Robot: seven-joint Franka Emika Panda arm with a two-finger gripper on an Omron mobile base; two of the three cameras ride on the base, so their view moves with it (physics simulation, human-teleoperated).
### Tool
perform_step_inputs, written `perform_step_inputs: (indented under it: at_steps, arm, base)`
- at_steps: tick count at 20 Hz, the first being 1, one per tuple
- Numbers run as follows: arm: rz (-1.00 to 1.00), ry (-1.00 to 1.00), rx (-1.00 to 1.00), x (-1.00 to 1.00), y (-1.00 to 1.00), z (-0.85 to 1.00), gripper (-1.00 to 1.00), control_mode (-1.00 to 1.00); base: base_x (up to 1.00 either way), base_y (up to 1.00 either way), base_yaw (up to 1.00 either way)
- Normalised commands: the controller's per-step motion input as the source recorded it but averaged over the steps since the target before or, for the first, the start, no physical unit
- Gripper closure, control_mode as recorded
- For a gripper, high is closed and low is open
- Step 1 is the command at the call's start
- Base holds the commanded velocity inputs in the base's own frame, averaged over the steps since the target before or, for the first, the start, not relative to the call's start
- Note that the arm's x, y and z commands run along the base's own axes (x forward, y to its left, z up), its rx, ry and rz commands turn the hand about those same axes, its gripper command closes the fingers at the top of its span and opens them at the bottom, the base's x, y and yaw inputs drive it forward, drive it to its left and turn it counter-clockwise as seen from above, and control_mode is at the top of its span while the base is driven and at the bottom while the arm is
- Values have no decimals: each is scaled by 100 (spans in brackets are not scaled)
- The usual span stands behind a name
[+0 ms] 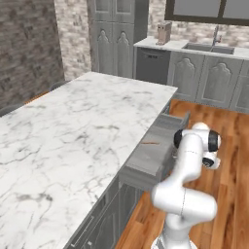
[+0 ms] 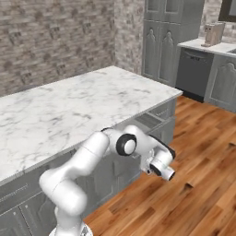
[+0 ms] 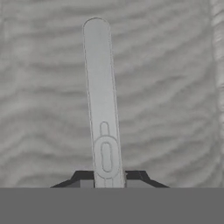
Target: Take a straw from the drawer in front and place it inside the glass cup on the dining counter.
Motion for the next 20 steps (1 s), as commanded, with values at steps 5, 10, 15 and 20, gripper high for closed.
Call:
perform_step_inputs:
  at_steps: [5, 10, 15, 20]
  arm:
    - [8, -2, 0, -100, -100, -21, 100, -100]
    - [9, 0, 0, -93, -100, -13, 100, -100]
    - [9, 0, 0, -81, -100, -5, 100, -100]
    - [6, 0, 0, -62, -100, -6, 100, -100]
  base:
    - [0, 0, 0]
    - [0, 0, 0]
    - [0, 0, 0]
    - [0, 0, 0]
